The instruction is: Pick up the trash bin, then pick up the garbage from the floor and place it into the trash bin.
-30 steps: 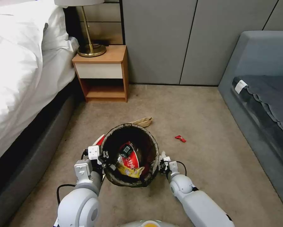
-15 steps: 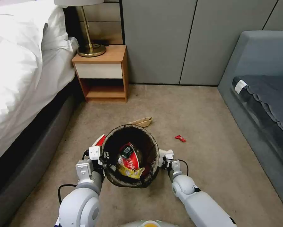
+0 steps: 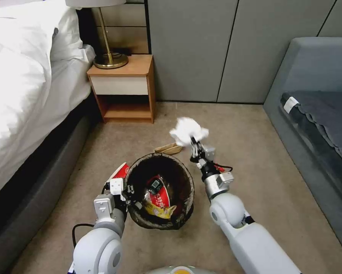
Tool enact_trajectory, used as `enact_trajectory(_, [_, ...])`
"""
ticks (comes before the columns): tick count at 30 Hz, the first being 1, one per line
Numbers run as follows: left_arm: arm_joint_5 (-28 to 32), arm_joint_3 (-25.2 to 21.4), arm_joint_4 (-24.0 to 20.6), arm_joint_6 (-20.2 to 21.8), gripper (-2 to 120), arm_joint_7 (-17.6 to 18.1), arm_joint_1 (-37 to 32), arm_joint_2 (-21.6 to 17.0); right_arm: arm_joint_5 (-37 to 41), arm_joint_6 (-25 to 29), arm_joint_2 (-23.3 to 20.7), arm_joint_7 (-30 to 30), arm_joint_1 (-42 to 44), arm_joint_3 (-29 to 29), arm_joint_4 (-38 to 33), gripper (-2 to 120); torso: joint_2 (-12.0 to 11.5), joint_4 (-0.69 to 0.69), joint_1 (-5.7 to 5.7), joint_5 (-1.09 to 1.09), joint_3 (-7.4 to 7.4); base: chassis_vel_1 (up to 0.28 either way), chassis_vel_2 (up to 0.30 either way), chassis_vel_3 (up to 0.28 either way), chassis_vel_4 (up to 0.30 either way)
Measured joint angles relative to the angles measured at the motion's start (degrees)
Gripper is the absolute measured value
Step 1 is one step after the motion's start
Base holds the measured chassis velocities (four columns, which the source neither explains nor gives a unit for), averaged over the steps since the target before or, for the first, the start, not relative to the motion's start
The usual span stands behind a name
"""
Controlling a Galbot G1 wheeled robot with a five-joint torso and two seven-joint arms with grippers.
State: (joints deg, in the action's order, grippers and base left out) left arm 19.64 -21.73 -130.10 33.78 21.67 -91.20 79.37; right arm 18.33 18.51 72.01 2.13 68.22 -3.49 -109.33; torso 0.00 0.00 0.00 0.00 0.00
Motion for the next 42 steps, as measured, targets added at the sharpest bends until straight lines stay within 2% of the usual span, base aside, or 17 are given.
enact_trajectory(4, [0.0, -0.03, 0.0, 0.04, 0, 0.0, 0.13, -0.06, -0.7, 3.19, -1.66, 7.69, 4.64, 1.51, -4.67, 0, 0.0, 0.0, 0.0, 0.0, 0.0, 0.0, 0.0, 0.0, 0.0])
enact_trajectory(7, [0.01, 0.0, 0.03, 0.09, 0, 0.0, 0.34, 0.02, -1.85, 4.04, -3.23, 10.09, 6.93, 2.76, -5.29, 0, 0.0, 0.0, 0.0, 0.0, 0.0, 0.0, 0.0, 0.0, 0.0])
enact_trajectory(10, [0.03, 0.01, 0.09, 0.1, 0, 0.0, 0.48, 0.06, -2.95, 4.6, -4.46, 11.28, 8.31, 3.49, -4.95, 0, 0.0, 0.0, -0.01, -0.01, 0.0, 0.0, 0.0, 0.0, 0.0])
enact_trajectory(13, [0.09, 0.01, 0.29, 0.13, 0, 0.01, 0.61, 0.0, -5.47, 6.87, -6.82, 12.92, 11.22, 4.35, -1.43, 0, 0.0, 0.0, 0.0, 0.0, 0.0, 0.0, 0.0, 0.0, 0.0])
enact_trajectory(19, [0.12, 0.06, 0.44, 0.16, 0, 0.02, 0.8, -0.05, -6.22, 8.48, -8.09, 13.45, 12.51, 4.21, 2.07, 0, 0.0, 0.0, 0.0, 0.0, 0.0, 0.0, 0.0, 0.0, 0.0])
enact_trajectory(28, [0.19, 0.1, -0.01, 0.21, 0, 0.05, 0.48, -0.15, -4.25, 8.02, -5.72, 12.36, 9.32, 3.37, 7.7, 0, 0.0, 0.01, 0.0, -0.01, 0.0, 0.0, 0.0, 0.0, 0.0])
enact_trajectory(36, [0.19, 0.11, -0.42, 0.2, 0, 0.08, 0.17, -0.11, -5.05, 6.3, -4.59, 10.13, 8.42, 3.49, 9.79, 0, 0.0, 0.0, 0.0, -0.01, 0.0, 0.0, 0.0, 0.0, 0.0])
enact_trajectory(38, [0.18, 0.26, -0.44, 0.18, 0, 0.08, 0.09, -0.03, -5.44, 5.67, -4.41, 9.36, 8.29, 3.64, 9.87, 3, 0.0, 0.0, 0.0, 0.0, 0.0, 0.0, 0.0, 0.0, 0.0])
enact_trajectory(42, [0.79, 0.55, -0.67, 0.19, 0, 0.11, -0.16, 0.07, -6.48, 4.83, -4.3, 8.79, 8.24, 3.79, 9.7, 17, 0.0, 0.0, -0.01, -0.01, 0.0, 0.0, 0.0, 0.0, 0.0])
